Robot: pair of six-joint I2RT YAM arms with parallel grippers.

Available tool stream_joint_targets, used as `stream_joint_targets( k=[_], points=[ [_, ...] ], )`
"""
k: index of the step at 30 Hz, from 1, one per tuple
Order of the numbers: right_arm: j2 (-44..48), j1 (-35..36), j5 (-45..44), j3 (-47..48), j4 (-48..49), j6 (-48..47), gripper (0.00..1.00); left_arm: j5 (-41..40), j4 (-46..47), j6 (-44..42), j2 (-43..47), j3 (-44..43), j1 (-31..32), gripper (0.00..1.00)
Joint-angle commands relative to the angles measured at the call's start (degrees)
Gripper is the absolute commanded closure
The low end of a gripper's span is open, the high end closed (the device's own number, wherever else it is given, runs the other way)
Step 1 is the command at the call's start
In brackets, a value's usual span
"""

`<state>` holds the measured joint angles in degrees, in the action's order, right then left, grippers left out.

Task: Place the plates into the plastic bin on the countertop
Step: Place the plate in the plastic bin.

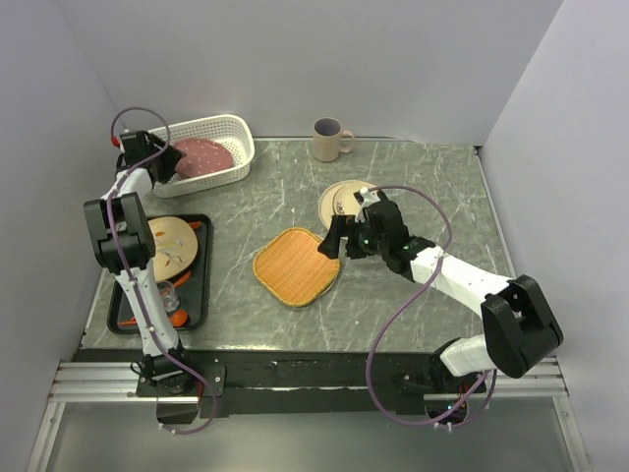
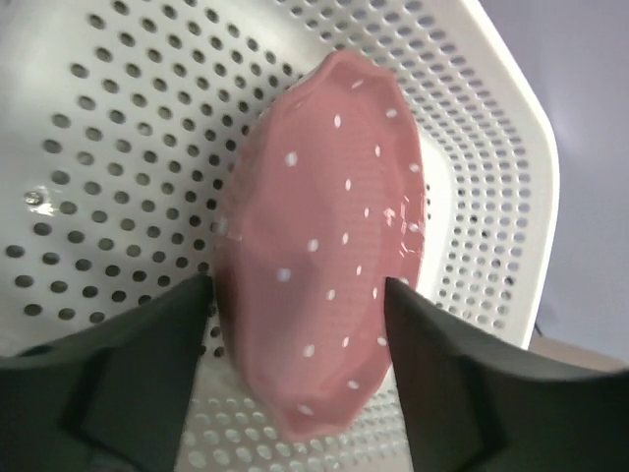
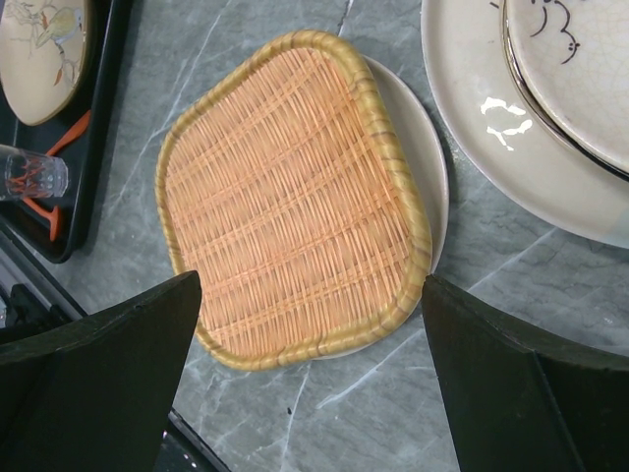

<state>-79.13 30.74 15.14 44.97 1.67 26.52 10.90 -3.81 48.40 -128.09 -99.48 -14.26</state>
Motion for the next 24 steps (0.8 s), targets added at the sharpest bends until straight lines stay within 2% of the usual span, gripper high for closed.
stream_joint_targets(
  k=[1,4,7,14,24],
  points=[
    [0.56,-0.07,0.16,2.49,0.7,0.02,0.0,-5.53,1.88,-2.17,7.67,-0.9,0.55,0.16],
    [0.82,0.02,-0.02,2.4,0.61,-0.07,0.0,-7.2,2.41,-3.05,9.61,0.86,0.9,0.06],
    [1.0,-0.07,-0.02,2.23,0.53,-0.07,0.0,-7.82,3.29,-4.01,11.28,2.01,1.69,0.01],
    [1.35,-0.07,0.51,2.32,0.7,-0.42,0.0,-6.68,6.8,-6.56,15.94,3.86,4.06,0.01],
    [0.65,-0.07,1.56,2.31,1.23,-0.07,0.0,-8.0,2.14,-13.51,18.23,-0.01,10.47,0.01]
  ],
)
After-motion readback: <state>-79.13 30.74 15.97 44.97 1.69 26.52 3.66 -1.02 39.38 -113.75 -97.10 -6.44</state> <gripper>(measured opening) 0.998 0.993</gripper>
